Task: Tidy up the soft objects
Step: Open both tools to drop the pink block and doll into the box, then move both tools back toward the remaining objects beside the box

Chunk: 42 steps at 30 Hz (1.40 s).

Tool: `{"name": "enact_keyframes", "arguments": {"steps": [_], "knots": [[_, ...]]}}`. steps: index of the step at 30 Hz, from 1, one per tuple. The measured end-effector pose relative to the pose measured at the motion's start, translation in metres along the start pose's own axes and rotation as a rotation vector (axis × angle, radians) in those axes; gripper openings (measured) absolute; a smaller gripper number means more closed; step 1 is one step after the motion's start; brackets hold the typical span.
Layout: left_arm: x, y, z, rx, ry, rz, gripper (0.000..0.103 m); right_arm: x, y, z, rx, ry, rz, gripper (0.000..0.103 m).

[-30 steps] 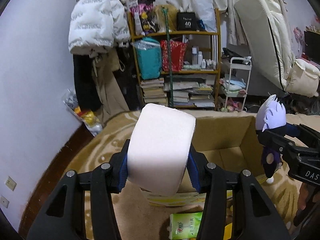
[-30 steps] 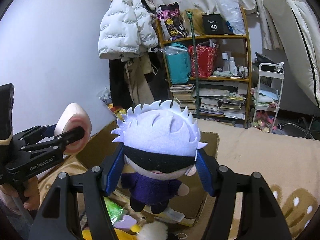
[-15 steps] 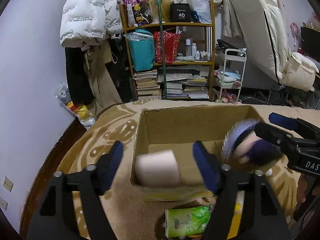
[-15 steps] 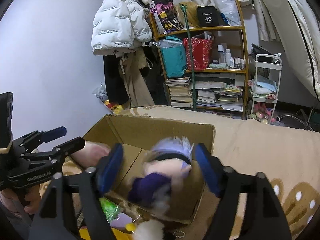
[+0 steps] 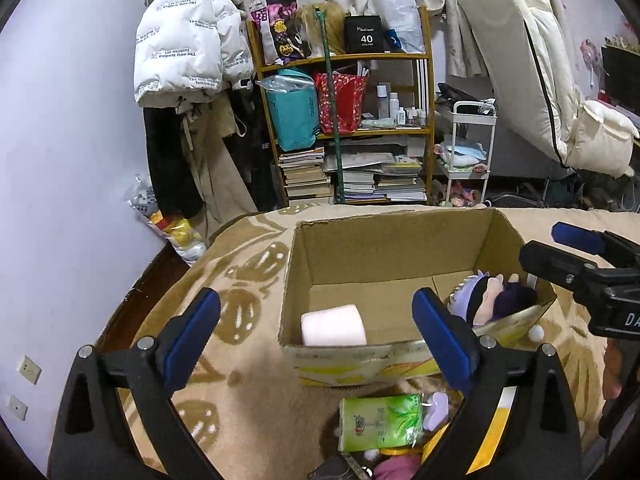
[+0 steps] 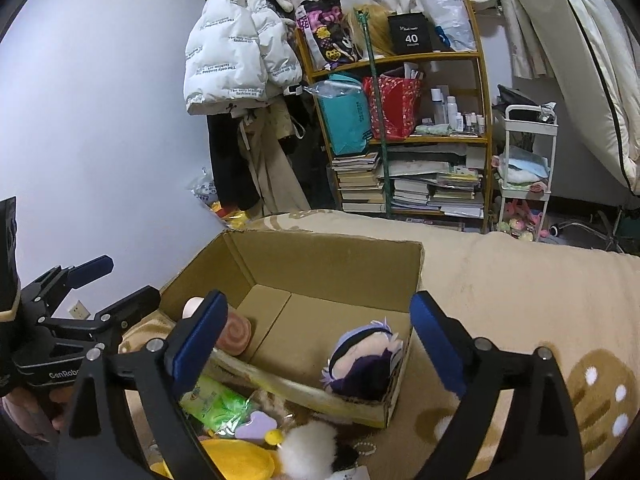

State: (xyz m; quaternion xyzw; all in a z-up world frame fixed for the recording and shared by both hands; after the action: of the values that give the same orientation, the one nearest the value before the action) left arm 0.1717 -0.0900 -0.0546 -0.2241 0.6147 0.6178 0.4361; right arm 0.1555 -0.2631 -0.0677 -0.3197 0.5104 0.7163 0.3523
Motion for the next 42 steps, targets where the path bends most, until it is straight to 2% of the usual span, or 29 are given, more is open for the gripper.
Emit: {"name": "enact_keyframes", "arguments": {"steps": [9, 14, 28, 42], "knots": [[0.013, 0.025, 0.016, -0.021, 0.032, 0.024, 0.096, 0.006, 0.021, 0.013, 0.032, 0.011, -0.002, 0.103], [0.018, 0.048, 0.028, -0.043, 0.068, 0.007, 0.098, 0.012, 0.036, 0.022, 0.044, 0.033, -0.005, 0.103], [0.052, 0.095, 0.048, -0.068, 0.145, 0.03, 0.101, 0.028, 0.081, 0.047, 0.037, 0.052, -0.031, 0.103], [0.082, 0.096, 0.059, -0.063, 0.219, 0.124, 0.101, 0.05, 0.098, 0.076, 0.047, 0.163, -0.032, 0.103]]}}
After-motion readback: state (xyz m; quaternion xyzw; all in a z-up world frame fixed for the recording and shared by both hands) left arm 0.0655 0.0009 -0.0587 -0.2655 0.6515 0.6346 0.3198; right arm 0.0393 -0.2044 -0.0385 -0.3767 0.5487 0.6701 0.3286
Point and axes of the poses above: each gripper's, at about its wrist camera, not at the fingertips, and y roughly against the way its jaws point, z to its left, x to its underside, the point moved 8 cm from there along -y, roughly the way its jaws point, and after that the axes turned 1 degree about -x, right-handed, at the moved point
